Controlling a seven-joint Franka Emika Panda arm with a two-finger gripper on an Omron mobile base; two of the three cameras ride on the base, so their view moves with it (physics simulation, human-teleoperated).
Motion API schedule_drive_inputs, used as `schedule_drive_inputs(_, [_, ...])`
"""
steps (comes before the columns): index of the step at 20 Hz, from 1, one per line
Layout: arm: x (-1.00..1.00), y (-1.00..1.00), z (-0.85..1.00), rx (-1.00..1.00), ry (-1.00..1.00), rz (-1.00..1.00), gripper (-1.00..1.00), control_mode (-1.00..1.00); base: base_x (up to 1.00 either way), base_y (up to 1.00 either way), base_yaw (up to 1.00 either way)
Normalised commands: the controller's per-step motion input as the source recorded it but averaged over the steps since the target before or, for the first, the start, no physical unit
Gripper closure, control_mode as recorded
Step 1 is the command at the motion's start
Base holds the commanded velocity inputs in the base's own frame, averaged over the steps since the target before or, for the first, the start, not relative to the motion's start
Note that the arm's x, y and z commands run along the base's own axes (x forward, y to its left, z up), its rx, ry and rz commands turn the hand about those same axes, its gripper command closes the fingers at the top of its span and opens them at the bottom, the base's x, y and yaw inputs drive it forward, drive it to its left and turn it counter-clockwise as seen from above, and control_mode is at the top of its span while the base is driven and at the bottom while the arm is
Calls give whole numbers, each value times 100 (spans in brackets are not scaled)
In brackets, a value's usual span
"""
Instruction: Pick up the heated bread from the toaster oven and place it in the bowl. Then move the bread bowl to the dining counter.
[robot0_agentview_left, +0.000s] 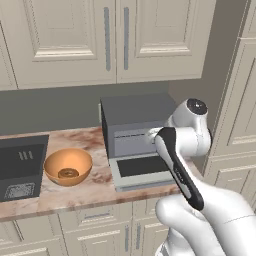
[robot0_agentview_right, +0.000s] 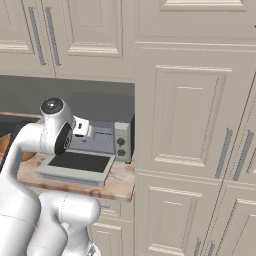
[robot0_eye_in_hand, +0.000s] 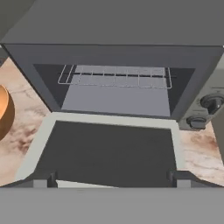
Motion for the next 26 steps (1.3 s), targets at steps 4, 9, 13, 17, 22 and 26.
schedule_drive_inputs(4, [5,14,-30,0,-13,0,-100,-100,0,0,0])
schedule_drive_inputs(9, [7,10,-26,0,-8,0,-100,-100,0,0,0])
schedule_drive_inputs(13, [2,8,-16,0,-5,0,-100,-100,0,0,0])
schedule_drive_inputs(17, [7,1,-8,0,-4,0,-100,-100,0,0,0])
schedule_drive_inputs(22, [4,0,-1,0,-1,0,-100,-100,0,0,0])
schedule_drive_inputs(26, [0,0,-1,0,-1,0,-100,-100,0,0,0])
